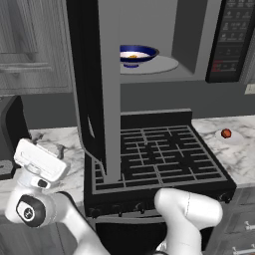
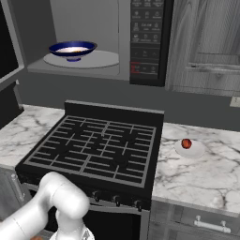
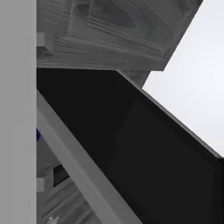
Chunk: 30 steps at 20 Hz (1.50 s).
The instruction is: Remove the apple from the bowl and place it on the small plate. Then place the bowl with only the shrimp in the microwave, close the door, and press the start button to microwave the shrimp.
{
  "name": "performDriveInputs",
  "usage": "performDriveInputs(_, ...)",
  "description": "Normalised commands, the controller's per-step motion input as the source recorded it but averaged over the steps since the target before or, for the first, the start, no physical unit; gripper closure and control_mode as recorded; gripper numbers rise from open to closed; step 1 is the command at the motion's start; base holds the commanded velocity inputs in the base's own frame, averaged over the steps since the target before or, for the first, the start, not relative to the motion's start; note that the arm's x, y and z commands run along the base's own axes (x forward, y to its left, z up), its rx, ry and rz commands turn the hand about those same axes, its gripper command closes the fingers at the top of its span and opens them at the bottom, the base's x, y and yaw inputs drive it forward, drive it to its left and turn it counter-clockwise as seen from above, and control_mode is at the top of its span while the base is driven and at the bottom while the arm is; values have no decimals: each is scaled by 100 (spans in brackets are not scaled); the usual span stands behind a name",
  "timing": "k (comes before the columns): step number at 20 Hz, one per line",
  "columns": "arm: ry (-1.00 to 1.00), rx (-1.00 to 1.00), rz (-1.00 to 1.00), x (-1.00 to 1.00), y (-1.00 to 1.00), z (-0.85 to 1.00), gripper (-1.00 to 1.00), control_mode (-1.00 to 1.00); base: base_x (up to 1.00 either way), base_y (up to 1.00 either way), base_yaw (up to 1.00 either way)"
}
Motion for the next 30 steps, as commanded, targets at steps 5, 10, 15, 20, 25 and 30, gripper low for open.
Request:
performDriveInputs(5,-12,3,0,-9,0,81,-100,-100,0,0,0)
performDriveInputs(10,-12,12,0,-38,-17,61,-100,-100,0,0,0)
performDriveInputs(15,-10,16,0,-44,-34,61,-100,-100,0,0,0)
performDriveInputs(20,-14,21,0,-38,-63,21,-100,-100,0,0,0)
performDriveInputs(25,-17,22,0,-24,-98,16,-100,-100,0,0,0)
performDriveInputs(30,-23,24,0,-16,-100,29,-100,-100,0,0,0)
